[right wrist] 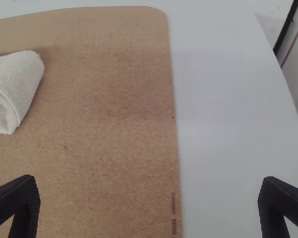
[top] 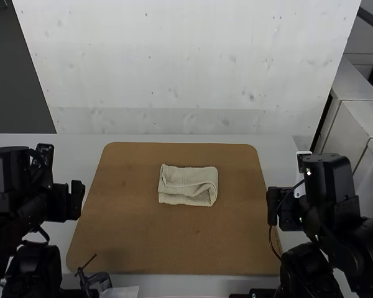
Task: Fold the towel.
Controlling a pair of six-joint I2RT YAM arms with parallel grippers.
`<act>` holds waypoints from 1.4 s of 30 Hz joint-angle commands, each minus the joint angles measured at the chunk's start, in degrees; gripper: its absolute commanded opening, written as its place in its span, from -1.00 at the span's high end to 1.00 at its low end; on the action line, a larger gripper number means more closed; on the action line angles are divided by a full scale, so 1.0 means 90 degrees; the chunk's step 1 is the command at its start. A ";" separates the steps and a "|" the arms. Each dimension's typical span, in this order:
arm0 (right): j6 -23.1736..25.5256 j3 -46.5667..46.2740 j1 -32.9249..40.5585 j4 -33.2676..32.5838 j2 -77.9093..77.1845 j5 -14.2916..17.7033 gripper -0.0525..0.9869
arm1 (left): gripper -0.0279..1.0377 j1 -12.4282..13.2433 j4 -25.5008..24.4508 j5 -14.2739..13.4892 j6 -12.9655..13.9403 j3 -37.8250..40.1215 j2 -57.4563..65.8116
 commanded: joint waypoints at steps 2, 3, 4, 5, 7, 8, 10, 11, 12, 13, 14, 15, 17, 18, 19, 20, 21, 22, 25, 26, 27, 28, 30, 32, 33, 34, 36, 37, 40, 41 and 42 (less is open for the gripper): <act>0.0238 0.0050 -0.0367 0.0034 -0.0199 -0.0543 -0.95 | -0.88 -0.0013 0.0034 0.0098 -0.0046 0.0297 -0.0034; 0.0229 0.0050 -0.0485 0.0034 -0.0092 -0.0543 -0.95 | -0.88 -0.0013 0.0034 0.0089 -0.0046 0.0297 -0.0034; 0.0229 0.0050 -0.0592 0.0034 -0.0033 -0.0543 -0.95 | -0.88 -0.0013 0.0034 0.0089 -0.0046 0.0297 -0.0034; 0.0229 0.0050 -0.0670 0.0034 -0.0033 -0.0553 -0.95 | -0.88 -0.0013 0.0034 0.0089 -0.0046 0.0297 -0.0034; 0.0248 0.0041 -0.0875 0.0063 -0.0033 -0.0573 -0.94 | -0.88 -0.0023 0.0034 0.0098 -0.0046 0.0297 -0.0044; 0.0248 0.0041 -0.0992 0.0063 -0.0004 -0.0690 -0.95 | -0.88 -0.0023 0.0034 0.0089 -0.0046 0.0297 -0.0034; 0.0258 0.0041 -0.1217 0.0063 -0.0004 -0.0729 -0.95 | -0.88 -0.0013 0.0034 0.0089 -0.0046 0.0297 -0.0034; 0.0277 0.0041 -0.1373 0.0063 0.0016 -0.0856 -0.95 | -0.88 -0.0013 0.0034 0.0089 -0.0055 0.0297 -0.0034; 0.0297 0.0050 -0.1510 0.0063 0.0045 -0.0954 -0.95 | -0.88 -0.0013 0.0034 0.0089 -0.0055 0.0307 -0.0034; 0.0297 0.0050 -0.1657 0.0063 0.0055 -0.1080 -0.95 | -0.88 -0.0003 0.0034 0.0089 -0.0075 0.0307 -0.0034; 0.0277 0.0050 -0.1754 0.0073 0.0045 -0.1207 -0.95 | -0.89 -0.0003 -0.0005 0.0089 -0.0075 0.0307 -0.0034; 0.0277 0.0050 -0.1813 0.0082 0.0026 -0.1295 -0.95 | -0.89 -0.0013 -0.0035 0.0089 -0.0065 0.0317 -0.0044; 0.0258 0.0031 -0.1881 0.0151 0.0006 -0.1481 -0.95 | -0.89 -0.0003 -0.0093 0.0118 -0.0055 0.0336 -0.0054; 0.0248 0.0031 -0.1871 0.0161 0.0006 -0.1520 -0.95 | -0.89 -0.0003 -0.0093 0.0128 -0.0055 0.0336 -0.0054; 0.0248 0.0031 -0.1871 0.0161 0.0006 -0.1530 -0.95 | -0.89 0.0016 -0.0093 0.0128 -0.0065 0.0336 -0.0054; 0.0248 0.0031 -0.1862 0.0161 -0.0004 -0.1579 -0.95 | -0.89 0.0016 -0.0093 0.0128 -0.0065 0.0336 -0.0054; 0.0258 0.0031 -0.1871 0.0161 0.0016 -0.1579 -0.95 | -0.89 -0.0003 -0.0093 0.0118 -0.0065 0.0336 -0.0054; 0.0258 0.0031 -0.1871 0.0161 0.0016 -0.1579 -0.95 | -0.89 -0.0003 -0.0093 0.0118 -0.0075 0.0336 -0.0054; 0.0277 0.0031 -0.1862 0.0161 0.0006 -0.1579 -0.95 | -0.89 0.0016 -0.0093 0.0128 -0.0075 0.0336 -0.0054; 0.0277 0.0031 -0.1862 0.0161 0.0006 -0.1579 -0.95 | -0.89 0.0016 -0.0093 0.0118 -0.0075 0.0336 -0.0054; 0.0277 0.0031 -0.1862 0.0161 0.0006 -0.1579 -0.95 | -0.89 0.0006 -0.0093 0.0118 -0.0075 0.0336 -0.0054; 0.0277 0.0031 -0.1852 0.0161 0.0006 -0.1579 -0.95 | -0.89 0.0006 -0.0093 0.0128 -0.0075 0.0336 -0.0054; 0.0277 0.0031 -0.1852 0.0161 0.0006 -0.1579 -0.95 | -0.89 0.0016 -0.0093 0.0118 -0.0075 0.0336 -0.0054; 0.0277 0.0031 -0.1852 0.0161 0.0006 -0.1579 -0.95 | -0.89 0.0006 -0.0093 0.0128 -0.0075 0.0336 -0.0054; 0.0277 0.0031 -0.1852 0.0161 0.0006 -0.1579 -0.95 | -0.89 0.0016 -0.0093 0.0128 -0.0075 0.0336 -0.0054; 0.0277 0.0031 -0.1862 0.0161 0.0006 -0.1579 -0.95 | -0.89 0.0016 -0.0093 0.0118 -0.0075 0.0336 -0.0054; 0.0277 0.0031 -0.1852 0.0161 0.0006 -0.1579 -0.95 | -0.89 0.0016 -0.0093 0.0118 -0.0075 0.0336 -0.0054; 0.0277 0.0031 -0.1852 0.0161 0.0006 -0.1579 -0.95 | -0.89 0.0016 -0.0093 0.0118 -0.0075 0.0336 -0.0054; 0.0277 0.0031 -0.1852 0.0161 0.0006 -0.1579 -0.95 | -0.89 0.0016 -0.0093 0.0128 -0.0075 0.0336 -0.0054; 0.0277 0.0031 -0.1852 0.0161 0.0006 -0.1579 -0.95 | -0.89 0.0016 -0.0093 0.0128 -0.0075 0.0336 -0.0054; 0.0277 0.0031 -0.1852 0.0161 0.0006 -0.1579 -0.95 | -0.89 0.0016 -0.0093 0.0128 -0.0075 0.0336 -0.0054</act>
